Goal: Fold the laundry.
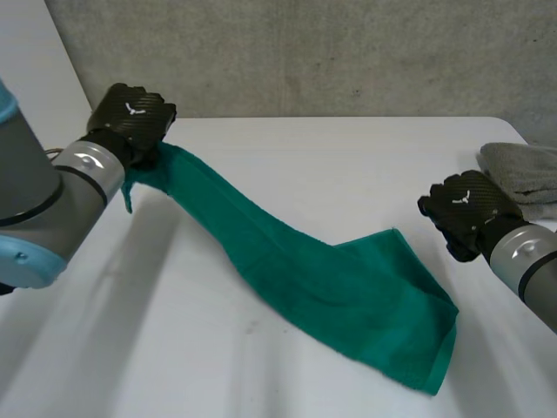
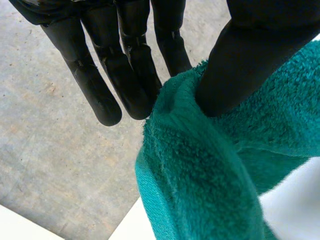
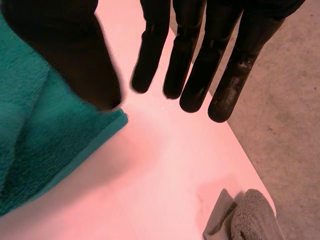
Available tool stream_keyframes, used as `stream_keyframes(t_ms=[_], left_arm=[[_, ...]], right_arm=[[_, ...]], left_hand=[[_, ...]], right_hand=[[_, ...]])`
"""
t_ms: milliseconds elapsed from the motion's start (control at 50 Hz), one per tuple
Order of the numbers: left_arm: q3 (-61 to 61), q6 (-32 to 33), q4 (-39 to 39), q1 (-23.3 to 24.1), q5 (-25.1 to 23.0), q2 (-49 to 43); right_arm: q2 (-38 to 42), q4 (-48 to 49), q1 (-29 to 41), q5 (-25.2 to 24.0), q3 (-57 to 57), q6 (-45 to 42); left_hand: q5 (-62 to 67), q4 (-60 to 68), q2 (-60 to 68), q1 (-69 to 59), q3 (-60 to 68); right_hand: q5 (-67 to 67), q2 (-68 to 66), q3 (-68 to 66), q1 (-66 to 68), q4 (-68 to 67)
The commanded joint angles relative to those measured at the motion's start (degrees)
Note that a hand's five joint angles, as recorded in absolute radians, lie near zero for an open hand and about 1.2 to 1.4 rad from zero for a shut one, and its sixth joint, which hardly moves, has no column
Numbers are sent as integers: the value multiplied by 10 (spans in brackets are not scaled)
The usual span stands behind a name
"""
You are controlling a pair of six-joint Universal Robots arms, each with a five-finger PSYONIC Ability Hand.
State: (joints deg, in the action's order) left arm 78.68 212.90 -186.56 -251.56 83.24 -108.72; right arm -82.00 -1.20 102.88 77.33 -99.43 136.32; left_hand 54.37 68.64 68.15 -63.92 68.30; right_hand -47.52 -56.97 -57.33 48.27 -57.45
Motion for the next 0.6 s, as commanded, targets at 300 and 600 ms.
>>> stream_keyframes(t_ms=[300, 600], left_arm=[[-18, -35, 24, -10, 5, -26], [-17, -39, 25, -4, 13, -30]], right_arm=[[-10, -88, 7, -99, -153, 149], [0, 61, 29, -25, -211, 143]], left_hand=[[156, 114, 118, -161, 117], [156, 114, 118, -161, 117]], right_hand=[[378, 373, 377, -286, 378], [291, 286, 289, -199, 290]])
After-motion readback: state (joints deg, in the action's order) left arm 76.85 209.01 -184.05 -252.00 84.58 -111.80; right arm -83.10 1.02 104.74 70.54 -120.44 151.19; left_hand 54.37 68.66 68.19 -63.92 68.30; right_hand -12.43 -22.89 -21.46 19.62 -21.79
